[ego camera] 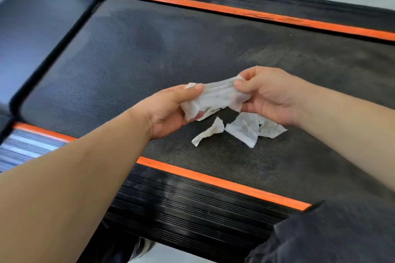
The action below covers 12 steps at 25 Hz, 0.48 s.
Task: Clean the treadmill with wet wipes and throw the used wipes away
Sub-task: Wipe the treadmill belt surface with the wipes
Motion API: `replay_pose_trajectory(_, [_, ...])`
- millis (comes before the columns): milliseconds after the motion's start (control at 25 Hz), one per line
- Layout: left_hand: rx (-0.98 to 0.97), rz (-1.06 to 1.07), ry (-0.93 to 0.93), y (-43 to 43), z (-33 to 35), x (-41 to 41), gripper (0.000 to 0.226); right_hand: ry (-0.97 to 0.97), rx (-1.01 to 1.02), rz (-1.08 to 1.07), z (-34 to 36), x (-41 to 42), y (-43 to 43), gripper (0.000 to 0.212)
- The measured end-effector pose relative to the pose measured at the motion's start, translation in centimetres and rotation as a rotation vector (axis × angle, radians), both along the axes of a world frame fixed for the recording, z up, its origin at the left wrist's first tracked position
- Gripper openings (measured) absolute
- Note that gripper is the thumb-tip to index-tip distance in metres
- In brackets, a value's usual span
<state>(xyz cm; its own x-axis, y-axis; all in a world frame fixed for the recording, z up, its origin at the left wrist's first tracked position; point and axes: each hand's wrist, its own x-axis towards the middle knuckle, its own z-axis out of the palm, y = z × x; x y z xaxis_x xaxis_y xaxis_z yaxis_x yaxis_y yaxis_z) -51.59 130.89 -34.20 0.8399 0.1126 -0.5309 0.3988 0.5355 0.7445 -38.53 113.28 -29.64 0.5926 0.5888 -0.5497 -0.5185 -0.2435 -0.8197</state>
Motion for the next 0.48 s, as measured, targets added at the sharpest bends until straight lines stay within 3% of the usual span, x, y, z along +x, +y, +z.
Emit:
replay_pose_trajectory(200, [-0.065, 0.073, 0.088, -0.6, -0.5, -0.3, 0.028, -0.249, -0.286, -0.099, 0.4, 1.0, 0.0, 0.035])
replay_pose_trajectory(400, [-0.019, 0.265, 0.181, 0.3, -1.7, -1.1, 0.011, -0.274, -0.481, -0.128, -2.4, 0.9, 0.1, 0.038])
replay_pose_trajectory(480, [-0.043, 0.35, 0.199, 1.3, -2.0, -1.5, 0.015, -0.255, -0.5, -0.134, -3.5, 0.6, -0.5, 0.038])
